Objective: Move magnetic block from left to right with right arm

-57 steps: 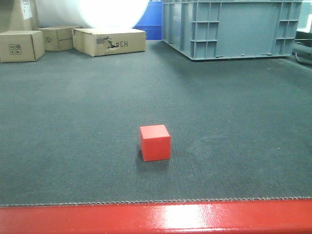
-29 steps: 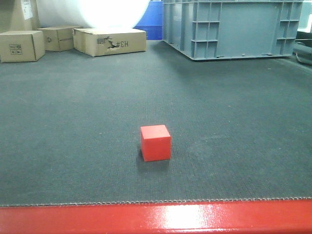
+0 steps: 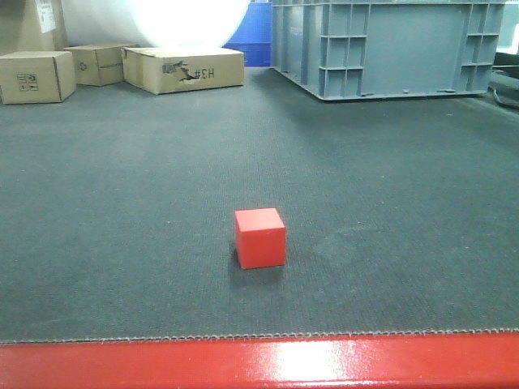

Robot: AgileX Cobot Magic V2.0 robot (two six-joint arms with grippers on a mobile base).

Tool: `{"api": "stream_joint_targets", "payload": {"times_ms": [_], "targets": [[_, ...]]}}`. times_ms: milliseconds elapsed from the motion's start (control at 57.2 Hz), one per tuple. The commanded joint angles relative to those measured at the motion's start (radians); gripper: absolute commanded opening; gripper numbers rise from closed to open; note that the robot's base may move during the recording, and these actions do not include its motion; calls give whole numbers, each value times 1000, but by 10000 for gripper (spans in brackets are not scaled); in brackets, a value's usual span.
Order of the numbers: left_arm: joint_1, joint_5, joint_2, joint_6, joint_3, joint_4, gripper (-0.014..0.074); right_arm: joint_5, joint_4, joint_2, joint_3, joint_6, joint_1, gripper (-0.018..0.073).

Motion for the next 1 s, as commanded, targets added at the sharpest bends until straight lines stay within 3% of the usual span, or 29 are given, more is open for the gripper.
{"api": "stream_joint_targets", "payload": {"times_ms": [0,979], "targets": [[-4,-78,-9,0,8,-2,-126,-51,-11,-24,0,-8,-7,35],[-4,-78,-9,0,8,-2,-126,-49,-11,-23,0,-8,-7,35]]}}
